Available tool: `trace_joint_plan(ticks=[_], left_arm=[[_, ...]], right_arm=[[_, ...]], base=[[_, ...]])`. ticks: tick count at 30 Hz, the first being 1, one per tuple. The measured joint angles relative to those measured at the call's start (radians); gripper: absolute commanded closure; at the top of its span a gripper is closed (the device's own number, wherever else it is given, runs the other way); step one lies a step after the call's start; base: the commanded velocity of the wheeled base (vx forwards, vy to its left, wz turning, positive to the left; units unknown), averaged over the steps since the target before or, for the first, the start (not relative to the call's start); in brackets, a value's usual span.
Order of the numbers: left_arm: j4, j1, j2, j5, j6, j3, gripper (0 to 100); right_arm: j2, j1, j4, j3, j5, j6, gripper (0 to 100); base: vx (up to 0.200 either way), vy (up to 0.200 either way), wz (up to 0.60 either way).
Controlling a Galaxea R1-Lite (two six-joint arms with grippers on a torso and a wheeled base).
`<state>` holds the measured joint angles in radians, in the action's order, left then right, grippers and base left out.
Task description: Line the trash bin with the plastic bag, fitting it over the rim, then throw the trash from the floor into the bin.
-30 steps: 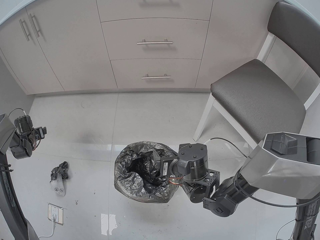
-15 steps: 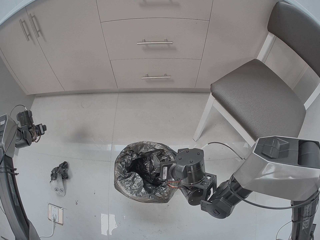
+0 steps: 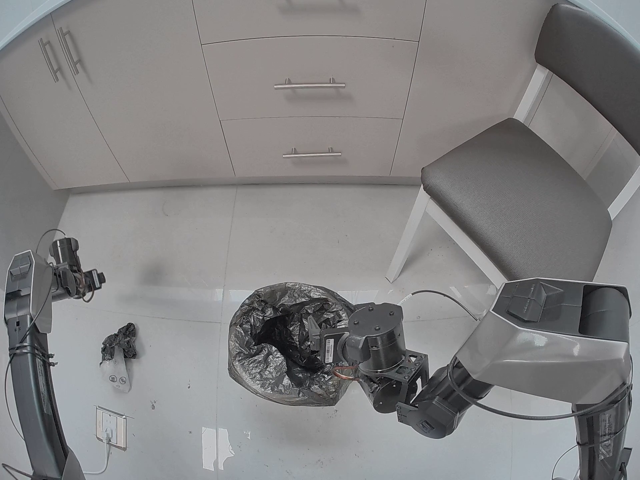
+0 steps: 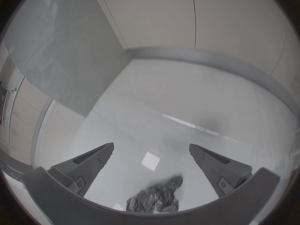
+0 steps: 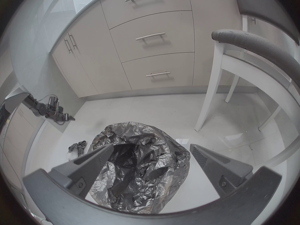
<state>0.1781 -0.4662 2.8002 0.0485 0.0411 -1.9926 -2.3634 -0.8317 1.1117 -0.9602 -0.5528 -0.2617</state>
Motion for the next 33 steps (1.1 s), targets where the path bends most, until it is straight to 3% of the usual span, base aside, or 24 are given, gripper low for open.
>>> trace_joint_plan(ticks=[4, 14, 33], left_arm=[[-0.097, 0.003, 0.060, 0.000, 0.000, -0.006, 0], [-0.506, 0.015, 0.217, -0.014, 0.021, -0.007, 0], [-0.529, 0.024, 0.296, -0.033, 0.054, -0.007, 0]], right_arm=[[-0.009, 0.002, 0.000, -0.005, 0.000, 0.000, 0], [-0.031, 0.008, 0.001, -0.016, -0.001, 0.000, 0], [-0.054, 0.008, 0.002, -0.020, -0.001, -0.002, 0]], base=[[0.000, 0.000, 0.00], [0.000, 0.000, 0.00], [0.000, 0.000, 0.00]])
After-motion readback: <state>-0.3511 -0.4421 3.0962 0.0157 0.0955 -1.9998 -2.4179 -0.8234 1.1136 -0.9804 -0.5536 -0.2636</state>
